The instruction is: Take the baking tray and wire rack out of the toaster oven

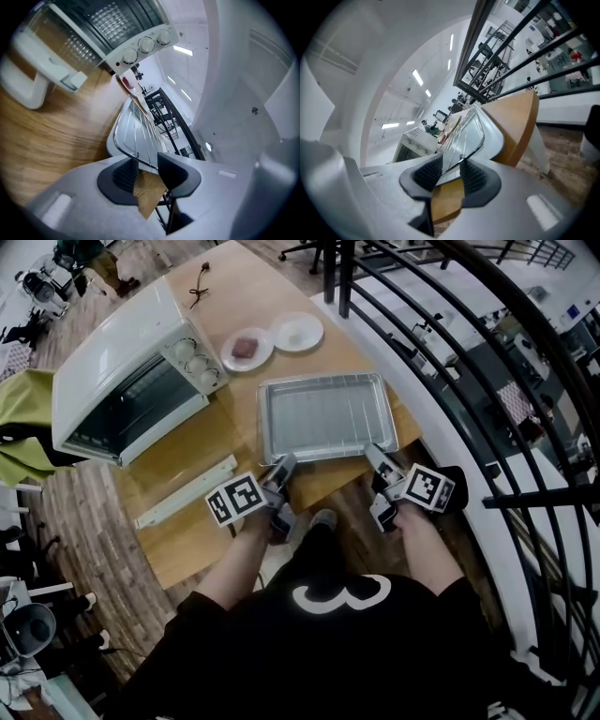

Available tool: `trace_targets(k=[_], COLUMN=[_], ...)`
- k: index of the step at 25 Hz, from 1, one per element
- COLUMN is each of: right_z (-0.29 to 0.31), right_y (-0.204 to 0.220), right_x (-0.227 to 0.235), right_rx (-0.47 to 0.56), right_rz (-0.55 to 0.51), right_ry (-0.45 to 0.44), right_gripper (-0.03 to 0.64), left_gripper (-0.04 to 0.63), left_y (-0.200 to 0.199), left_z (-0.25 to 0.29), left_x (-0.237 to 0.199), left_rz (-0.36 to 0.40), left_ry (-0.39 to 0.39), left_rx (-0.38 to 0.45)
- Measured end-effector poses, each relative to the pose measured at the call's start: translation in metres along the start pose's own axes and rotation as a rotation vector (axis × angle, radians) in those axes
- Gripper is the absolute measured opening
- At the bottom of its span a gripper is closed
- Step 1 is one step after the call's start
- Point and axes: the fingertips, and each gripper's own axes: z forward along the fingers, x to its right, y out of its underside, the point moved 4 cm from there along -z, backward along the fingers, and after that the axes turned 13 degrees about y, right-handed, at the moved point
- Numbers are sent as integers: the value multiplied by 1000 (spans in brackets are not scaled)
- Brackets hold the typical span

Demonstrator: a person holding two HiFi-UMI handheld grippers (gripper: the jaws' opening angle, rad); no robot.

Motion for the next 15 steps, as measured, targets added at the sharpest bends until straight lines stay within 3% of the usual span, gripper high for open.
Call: trace_targets(k=[4,9,15], right_z=[-3,-5,-7], right_y=[4,10,22], right_x=[-4,-7,-4], right_rx=[-62,-111,-177], right_rz=[-178,-431,-678], right_ry=[-14,4,78], right_gripper=[164,187,192], left_gripper=[138,155,175], left_y=[1,4,7], left_z=[2,1,-4], left_x=[5,7,4], left_rz=[91,187,372], left_ry=[14,17,-61], left_rx=[-121,-232,-348])
